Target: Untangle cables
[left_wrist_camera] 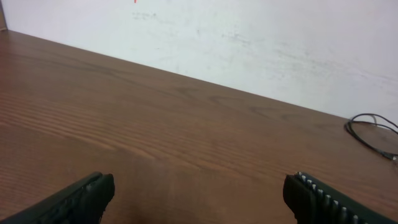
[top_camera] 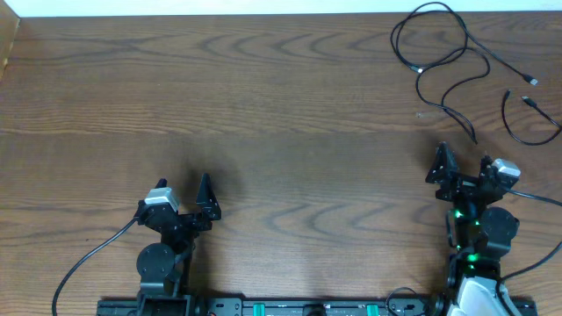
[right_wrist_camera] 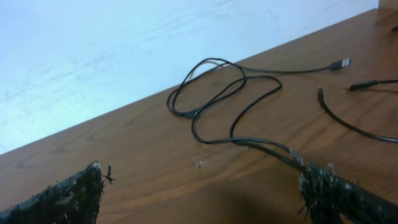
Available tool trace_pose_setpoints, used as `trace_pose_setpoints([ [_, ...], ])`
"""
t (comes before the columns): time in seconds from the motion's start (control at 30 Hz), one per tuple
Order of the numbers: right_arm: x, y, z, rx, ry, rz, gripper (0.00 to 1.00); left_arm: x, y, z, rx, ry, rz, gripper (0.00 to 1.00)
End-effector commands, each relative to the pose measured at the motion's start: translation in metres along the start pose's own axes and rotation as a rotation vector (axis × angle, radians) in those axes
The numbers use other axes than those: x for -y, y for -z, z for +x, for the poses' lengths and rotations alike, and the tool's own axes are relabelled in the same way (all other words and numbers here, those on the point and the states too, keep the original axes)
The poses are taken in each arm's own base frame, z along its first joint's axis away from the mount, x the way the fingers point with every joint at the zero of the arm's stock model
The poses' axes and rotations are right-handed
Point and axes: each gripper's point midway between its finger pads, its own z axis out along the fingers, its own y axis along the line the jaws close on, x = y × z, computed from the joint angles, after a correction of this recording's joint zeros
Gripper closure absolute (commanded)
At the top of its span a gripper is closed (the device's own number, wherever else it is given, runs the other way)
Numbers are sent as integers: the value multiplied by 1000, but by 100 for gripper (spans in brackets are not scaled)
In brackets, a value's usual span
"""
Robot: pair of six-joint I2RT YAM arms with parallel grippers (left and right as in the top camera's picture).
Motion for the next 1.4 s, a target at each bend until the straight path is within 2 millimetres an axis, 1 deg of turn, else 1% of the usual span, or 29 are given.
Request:
trace_pose_setpoints([
  [0.0,-4,4,-4,7,-5,-14,1,-7,-1,16,-45,-5,-27,8],
  [0.17,-5,9,1,-24,-9,-17,1,-7,-1,16,-45,-5,-27,8],
  [0.43,-5,16,2,-38,-10,-12,1,-7,-1,16,-46,-5,-27,8],
  [0.7,2,23,17,-103,-17,29,1,-7,-1,16,-45,-5,-27,8],
  [1.17,20,41,54,-251,-21,127,1,-7,-1,16,-46,-5,-27,8],
  [1.27,20,44,60,-273,-11,140,1,-7,-1,16,-45,-5,-27,8],
  [1.37,15,48,63,-282,3,131,1,-7,-1,16,-46,-5,-27,8],
])
